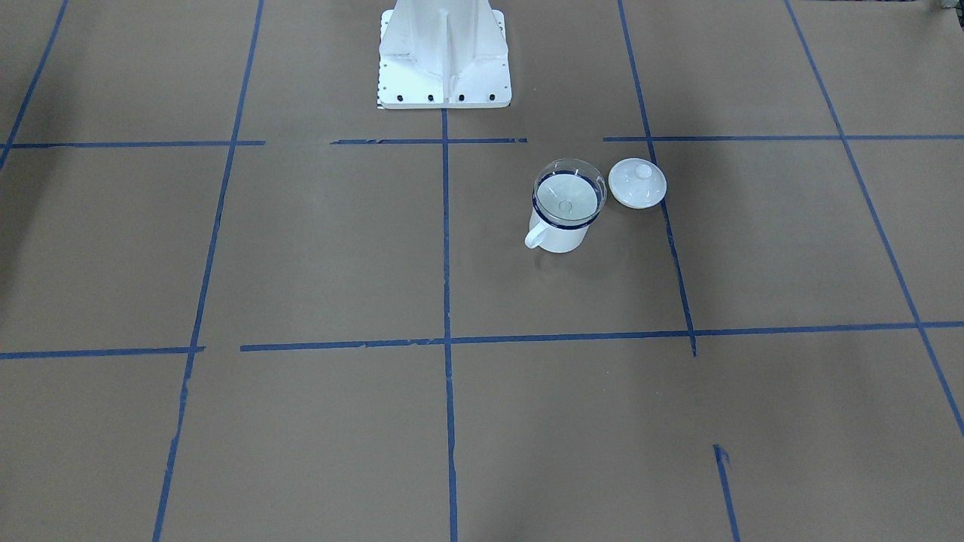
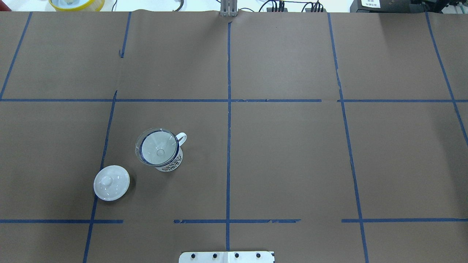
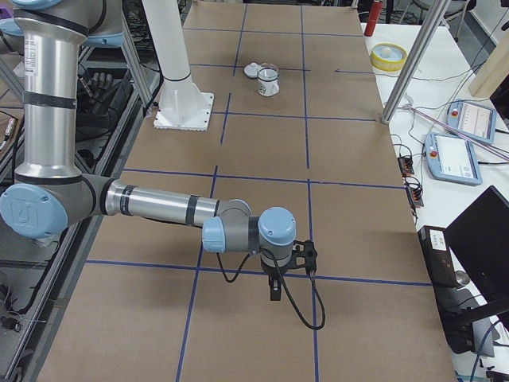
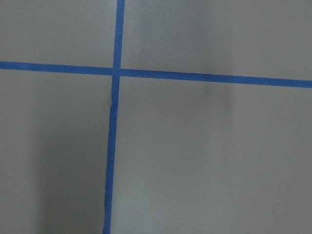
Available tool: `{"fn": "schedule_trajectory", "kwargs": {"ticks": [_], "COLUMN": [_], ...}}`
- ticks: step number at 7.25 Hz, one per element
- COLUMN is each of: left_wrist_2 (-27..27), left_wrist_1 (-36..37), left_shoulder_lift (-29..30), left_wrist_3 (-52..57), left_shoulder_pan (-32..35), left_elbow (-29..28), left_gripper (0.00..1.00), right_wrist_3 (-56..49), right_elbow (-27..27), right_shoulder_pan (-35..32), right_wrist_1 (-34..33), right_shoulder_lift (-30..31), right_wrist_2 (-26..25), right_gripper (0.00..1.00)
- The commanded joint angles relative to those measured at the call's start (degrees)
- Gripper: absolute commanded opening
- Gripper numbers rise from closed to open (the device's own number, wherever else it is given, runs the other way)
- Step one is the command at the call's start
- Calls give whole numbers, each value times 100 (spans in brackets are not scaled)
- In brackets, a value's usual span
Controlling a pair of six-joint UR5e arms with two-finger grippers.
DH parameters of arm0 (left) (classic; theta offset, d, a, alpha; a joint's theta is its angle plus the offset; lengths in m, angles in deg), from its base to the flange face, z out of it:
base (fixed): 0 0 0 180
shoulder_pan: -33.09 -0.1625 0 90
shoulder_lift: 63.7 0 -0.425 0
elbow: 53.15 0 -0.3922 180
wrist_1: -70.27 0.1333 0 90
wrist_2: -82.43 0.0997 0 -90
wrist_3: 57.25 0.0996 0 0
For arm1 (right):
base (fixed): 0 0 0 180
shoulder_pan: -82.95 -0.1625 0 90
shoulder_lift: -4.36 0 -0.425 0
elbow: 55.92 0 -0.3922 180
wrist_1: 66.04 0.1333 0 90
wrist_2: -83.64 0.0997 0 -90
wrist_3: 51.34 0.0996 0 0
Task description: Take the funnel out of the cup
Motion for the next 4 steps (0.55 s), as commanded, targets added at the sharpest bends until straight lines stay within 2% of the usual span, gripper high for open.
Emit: {"fn": "schedule_trajectory", "kwargs": {"ticks": [1, 3, 4], "left_wrist_2": [7, 7, -1], "left_wrist_1": [0, 0, -17], "left_shoulder_lift": [23, 66, 275], "left_wrist_3": [0, -53, -53], "left_shoulder_pan": [0, -35, -209], "left_elbow": [79, 499, 597], "left_gripper": [100, 100, 100], "right_wrist_3": [0, 0, 0], "right_elbow": [0, 0, 0], "right_shoulder_pan": [0, 0, 0], "right_wrist_1": [0, 0, 0], "right_shoulder_lift": [0, 0, 0], "right_wrist_2": [0, 0, 0], "right_gripper": [100, 100, 100]}}
